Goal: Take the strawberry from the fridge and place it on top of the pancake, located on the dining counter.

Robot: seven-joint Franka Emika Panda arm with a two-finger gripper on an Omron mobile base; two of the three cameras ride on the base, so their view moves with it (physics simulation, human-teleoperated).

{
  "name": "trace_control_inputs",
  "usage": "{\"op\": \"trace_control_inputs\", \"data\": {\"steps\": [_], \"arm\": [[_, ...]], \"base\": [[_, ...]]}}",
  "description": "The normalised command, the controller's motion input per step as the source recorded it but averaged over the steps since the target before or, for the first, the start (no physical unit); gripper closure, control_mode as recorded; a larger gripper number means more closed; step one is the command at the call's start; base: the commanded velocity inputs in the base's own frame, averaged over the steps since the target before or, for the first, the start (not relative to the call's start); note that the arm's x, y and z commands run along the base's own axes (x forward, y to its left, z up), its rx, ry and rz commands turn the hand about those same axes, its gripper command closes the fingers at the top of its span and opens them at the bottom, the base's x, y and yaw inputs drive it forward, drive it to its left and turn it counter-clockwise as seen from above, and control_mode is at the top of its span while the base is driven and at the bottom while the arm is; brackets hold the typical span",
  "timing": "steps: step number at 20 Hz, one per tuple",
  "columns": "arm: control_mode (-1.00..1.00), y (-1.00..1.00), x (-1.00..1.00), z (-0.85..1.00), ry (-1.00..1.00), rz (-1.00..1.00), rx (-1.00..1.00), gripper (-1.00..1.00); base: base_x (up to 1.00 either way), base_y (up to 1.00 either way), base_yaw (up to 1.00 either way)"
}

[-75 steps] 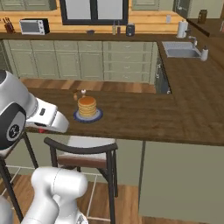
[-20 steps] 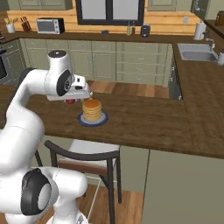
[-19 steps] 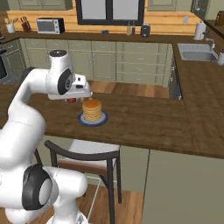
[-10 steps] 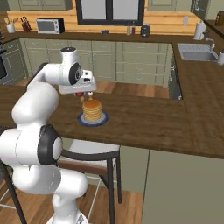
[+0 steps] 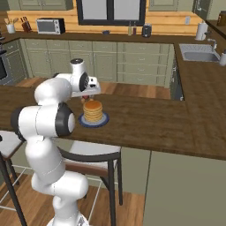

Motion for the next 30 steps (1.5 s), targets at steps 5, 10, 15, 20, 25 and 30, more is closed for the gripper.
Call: {"op": "trace_control_inputs", "data": {"steps": [5,10,15,20,25,30], "arm": [[-1.0,-0.01,0.8,-0.26,0.02,0.0,-0.01,1.0],[-1.0,-0.17,0.48,-0.3,0.15,0.0,0.0,1.0],[-1.0,-0.03,0.27,-0.39,0.11,0.0,0.0,1.0],[-1.0,0.12,0.13,-0.14,0.0,0.0,-0.01,1.0],[-1.0,0.01,-0.15,-0.01,0.05,0.0,0.0,1.0],[-1.0,0.0,-0.34,0.0,0.0,0.0,0.0,1.0]], "base": [[0.0,0.0,0.0],[0.0,0.0,0.0],[0.0,0.0,0.0],[0.0,0.0,0.0],[0.0,0.0,0.0],[0.0,0.0,0.0]]}}
